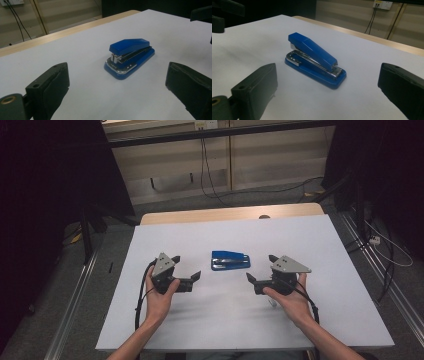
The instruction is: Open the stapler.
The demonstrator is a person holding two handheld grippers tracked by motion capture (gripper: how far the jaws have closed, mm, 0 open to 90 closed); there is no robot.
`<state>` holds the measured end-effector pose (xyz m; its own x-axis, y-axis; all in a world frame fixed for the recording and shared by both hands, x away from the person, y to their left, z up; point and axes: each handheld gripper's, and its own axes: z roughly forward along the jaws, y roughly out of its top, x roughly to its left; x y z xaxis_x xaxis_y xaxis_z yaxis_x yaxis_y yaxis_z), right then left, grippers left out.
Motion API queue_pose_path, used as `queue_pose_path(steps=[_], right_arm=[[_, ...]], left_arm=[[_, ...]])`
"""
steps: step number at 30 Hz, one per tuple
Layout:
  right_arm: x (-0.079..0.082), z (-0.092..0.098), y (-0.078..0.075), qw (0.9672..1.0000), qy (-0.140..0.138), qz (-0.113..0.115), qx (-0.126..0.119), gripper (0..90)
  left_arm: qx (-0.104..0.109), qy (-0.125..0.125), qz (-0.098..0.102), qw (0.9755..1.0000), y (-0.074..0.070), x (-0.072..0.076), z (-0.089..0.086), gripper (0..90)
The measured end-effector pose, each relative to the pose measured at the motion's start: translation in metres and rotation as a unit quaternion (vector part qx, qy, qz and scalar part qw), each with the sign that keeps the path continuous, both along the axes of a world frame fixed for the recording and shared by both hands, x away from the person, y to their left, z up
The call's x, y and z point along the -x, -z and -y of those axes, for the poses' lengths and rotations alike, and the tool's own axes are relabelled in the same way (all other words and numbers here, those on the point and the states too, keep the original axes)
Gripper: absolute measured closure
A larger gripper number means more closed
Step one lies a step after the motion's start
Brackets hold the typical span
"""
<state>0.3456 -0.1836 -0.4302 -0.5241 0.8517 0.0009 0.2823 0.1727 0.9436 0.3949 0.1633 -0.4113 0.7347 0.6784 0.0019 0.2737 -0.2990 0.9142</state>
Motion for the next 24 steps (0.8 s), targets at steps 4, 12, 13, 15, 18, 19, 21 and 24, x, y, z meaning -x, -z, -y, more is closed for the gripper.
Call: queue_pose_path(steps=[4,12,13,15,18,19,21,24], right_arm=[[-0.005,-0.008,0.0,0.9999,-0.014,-0.001,0.001,3.3],[-0.017,-0.023,-0.002,0.9993,-0.037,-0.004,-0.003,6.8],[-0.018,-0.024,-0.002,0.9992,-0.039,-0.004,-0.002,6.9],[-0.02,-0.027,-0.003,0.9992,-0.039,-0.005,-0.005,8.7],[-0.024,-0.03,-0.004,0.9991,-0.042,-0.003,-0.01,11.1],[-0.024,-0.03,-0.004,0.9991,-0.042,-0.003,-0.01,11.1],[-0.026,-0.031,-0.004,0.999,-0.045,-0.003,-0.007,11.4],[-0.032,-0.034,-0.004,0.9989,-0.045,-0.006,-0.011,13.3]], left_arm=[[-0.004,0.011,-0.001,0.9999,0.003,-0.007,0.009,4.5],[-0.019,0.023,0.0,0.9996,0.003,-0.022,0.021,3.9],[-0.022,0.023,-0.002,0.9995,0.004,-0.023,0.022,4.0],[-0.018,0.019,-0.005,0.9996,0.006,-0.027,0.024,3.9],[-0.021,0.017,0.001,0.9996,0.005,-0.032,0.027,3.7],[-0.021,0.017,0.001,0.9996,0.005,-0.032,0.027,3.7],[-0.018,0.014,0.003,0.9997,0.004,-0.036,0.029,3.9],[-0.014,0.014,0.004,0.9998,0.001,-0.045,0.033,5.2]])
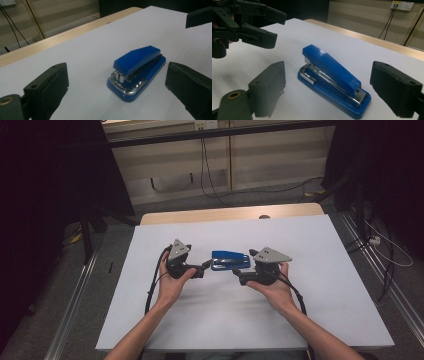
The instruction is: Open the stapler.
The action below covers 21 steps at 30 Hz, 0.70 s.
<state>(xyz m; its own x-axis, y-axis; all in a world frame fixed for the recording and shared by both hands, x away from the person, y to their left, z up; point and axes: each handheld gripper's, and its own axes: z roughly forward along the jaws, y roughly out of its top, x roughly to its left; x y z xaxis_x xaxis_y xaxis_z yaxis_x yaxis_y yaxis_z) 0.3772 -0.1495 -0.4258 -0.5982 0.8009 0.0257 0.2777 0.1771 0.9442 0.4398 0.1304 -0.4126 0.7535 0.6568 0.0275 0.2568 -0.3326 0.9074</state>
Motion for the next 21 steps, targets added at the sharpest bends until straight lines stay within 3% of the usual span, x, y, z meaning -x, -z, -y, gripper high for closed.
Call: queue_pose_path(steps=[7,10,11,13,16,21], right_arm=[[-0.008,-0.008,0.0,0.9999,-0.012,0.003,-0.004,18.3],[-0.012,-0.014,0.003,0.9998,-0.018,0.0,-0.006,19.5],[-0.013,-0.015,0.004,0.9998,-0.019,-0.003,-0.005,20.2],[-0.016,-0.017,0.005,0.9993,-0.035,-0.007,-0.006,29.9],[-0.02,-0.024,0.007,0.999,-0.042,-0.012,-0.002,27.3],[-0.024,-0.031,0.01,0.9987,-0.049,-0.015,0.001,34.1]], left_arm=[[-0.01,-0.007,0.004,0.9999,-0.002,-0.016,0.007,5.0],[-0.005,-0.013,-0.006,0.9999,0.001,-0.022,0.007,6.7],[-0.005,-0.013,-0.006,0.9999,0.001,-0.022,0.007,8.0],[-0.012,-0.015,-0.006,0.9998,0.004,-0.021,0.006,8.3],[-0.015,-0.017,-0.019,0.9996,0.008,-0.02,0.003,7.9],[-0.015,-0.017,-0.028,0.9994,0.008,-0.019,-0.001,6.0]])
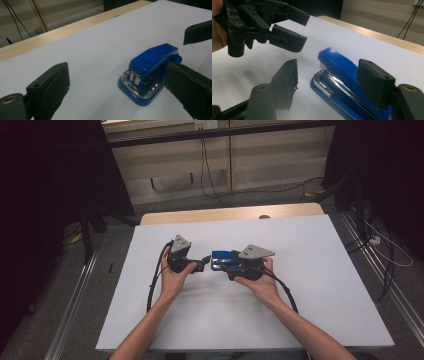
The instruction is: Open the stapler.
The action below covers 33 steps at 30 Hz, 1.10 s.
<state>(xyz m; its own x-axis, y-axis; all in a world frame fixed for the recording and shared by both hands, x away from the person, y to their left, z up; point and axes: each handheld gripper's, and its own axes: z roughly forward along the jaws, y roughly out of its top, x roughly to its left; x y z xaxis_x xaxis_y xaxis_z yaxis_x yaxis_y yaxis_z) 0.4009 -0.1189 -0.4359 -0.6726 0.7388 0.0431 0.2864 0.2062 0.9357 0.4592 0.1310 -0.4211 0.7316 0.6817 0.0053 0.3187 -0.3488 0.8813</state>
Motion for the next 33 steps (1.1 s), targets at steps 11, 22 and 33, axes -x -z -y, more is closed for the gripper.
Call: queue_pose_path(steps=[11,22,33], right_arm=[[-0.008,-0.001,0.01,0.9992,-0.025,-0.029,0.012,67.1],[-0.017,-0.001,0.015,0.9974,-0.027,-0.067,0.004,90.0],[-0.027,-0.015,0.016,0.9947,-0.027,-0.08,0.058,90.0]], left_arm=[[-0.006,0.009,0.003,0.9999,0.007,-0.002,0.001,3.3],[-0.023,0.011,-0.004,0.9997,0.013,-0.003,0.004,6.1],[-0.054,0.025,-0.018,0.9981,0.023,-0.002,0.015,27.4]])
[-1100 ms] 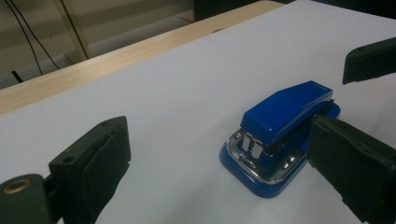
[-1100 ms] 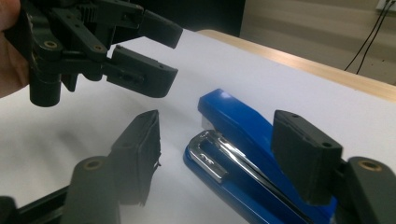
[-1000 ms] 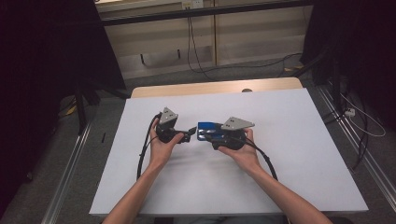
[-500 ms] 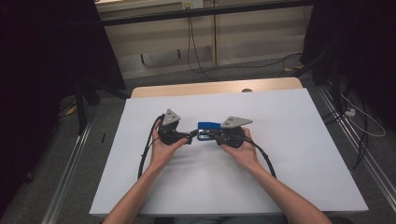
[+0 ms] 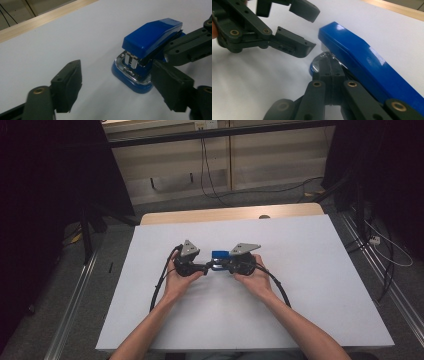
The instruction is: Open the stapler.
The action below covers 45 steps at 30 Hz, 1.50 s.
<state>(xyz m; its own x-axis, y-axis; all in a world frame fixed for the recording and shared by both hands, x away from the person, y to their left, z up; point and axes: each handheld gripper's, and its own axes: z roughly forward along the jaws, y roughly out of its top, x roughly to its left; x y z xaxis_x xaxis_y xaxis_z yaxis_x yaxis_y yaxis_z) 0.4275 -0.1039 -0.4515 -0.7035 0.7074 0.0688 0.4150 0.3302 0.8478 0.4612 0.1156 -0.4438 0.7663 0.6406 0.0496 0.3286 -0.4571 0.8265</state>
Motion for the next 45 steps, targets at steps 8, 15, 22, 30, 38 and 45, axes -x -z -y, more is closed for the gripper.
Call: queue_pose_path(steps=[8,15,22,30,38,45], right_arm=[[-0.003,0.0,0.004,0.9996,0.004,-0.006,0.026,90.0],[-0.004,0.003,0.007,0.9987,0.017,-0.013,0.046,90.0],[-0.005,0.003,0.007,0.9987,0.018,-0.016,0.044,90.0],[-0.005,0.003,0.007,0.9987,0.023,-0.023,0.039,90.0],[-0.005,0.003,0.007,0.9986,0.024,-0.023,0.041,90.0],[-0.004,0.003,0.007,0.9986,0.025,-0.021,0.041,90.0]], left_arm=[[0.004,0.021,-0.022,0.9995,0.001,0.001,-0.001,55.2],[0.005,0.022,-0.027,0.9994,0.002,0.001,0.001,73.0],[-0.004,0.02,-0.027,0.9994,0.003,-0.003,0.004,89.1],[-0.002,-0.001,-0.035,0.9994,-0.005,-0.004,0.01,90.0],[-0.002,0.002,-0.037,0.9993,-0.004,-0.003,0.013,90.0],[0.007,0.006,-0.034,0.9994,-0.004,-0.004,0.012,90.0]])
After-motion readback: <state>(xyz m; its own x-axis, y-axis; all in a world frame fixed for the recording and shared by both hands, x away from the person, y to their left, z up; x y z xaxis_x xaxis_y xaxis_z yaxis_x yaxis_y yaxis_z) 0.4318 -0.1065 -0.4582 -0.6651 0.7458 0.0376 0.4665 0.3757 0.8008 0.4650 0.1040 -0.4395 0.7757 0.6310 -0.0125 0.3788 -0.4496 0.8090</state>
